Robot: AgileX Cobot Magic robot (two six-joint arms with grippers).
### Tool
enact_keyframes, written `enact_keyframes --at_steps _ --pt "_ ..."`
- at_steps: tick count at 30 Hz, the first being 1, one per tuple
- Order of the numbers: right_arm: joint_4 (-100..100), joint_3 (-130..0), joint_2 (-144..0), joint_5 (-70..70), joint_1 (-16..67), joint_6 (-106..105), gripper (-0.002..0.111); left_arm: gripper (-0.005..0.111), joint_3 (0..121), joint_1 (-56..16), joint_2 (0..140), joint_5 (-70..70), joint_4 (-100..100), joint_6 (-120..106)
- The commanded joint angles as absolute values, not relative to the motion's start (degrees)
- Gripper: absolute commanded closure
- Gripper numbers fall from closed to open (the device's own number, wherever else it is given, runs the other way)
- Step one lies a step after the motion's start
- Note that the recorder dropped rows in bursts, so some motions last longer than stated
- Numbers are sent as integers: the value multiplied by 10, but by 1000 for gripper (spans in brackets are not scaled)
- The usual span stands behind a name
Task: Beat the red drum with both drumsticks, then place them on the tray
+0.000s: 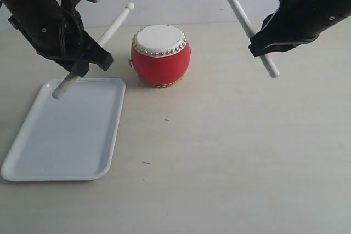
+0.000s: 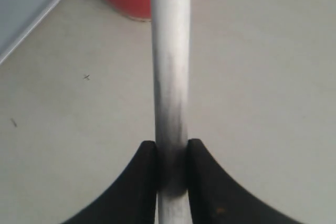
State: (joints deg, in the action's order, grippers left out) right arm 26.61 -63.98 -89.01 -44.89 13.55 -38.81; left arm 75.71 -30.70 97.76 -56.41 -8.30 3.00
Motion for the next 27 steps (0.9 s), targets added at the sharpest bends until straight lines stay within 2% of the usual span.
enact_keyframes --at_steps 1,8,13,27 --pt "272 -656 -897 -494 148 -357 108 107 761 -303 996 -541 -82 19" --pt "190 -745 -949 -548 230 -241 108 107 761 -303 1008 -551 -81 -17" --pt "25 -873 -1036 -700 260 -78 108 107 773 -303 1013 -552 -79 -28" --pt "0 -921 -1119 -700 260 -74 108 107 782 -303 1048 -538 -75 -47"
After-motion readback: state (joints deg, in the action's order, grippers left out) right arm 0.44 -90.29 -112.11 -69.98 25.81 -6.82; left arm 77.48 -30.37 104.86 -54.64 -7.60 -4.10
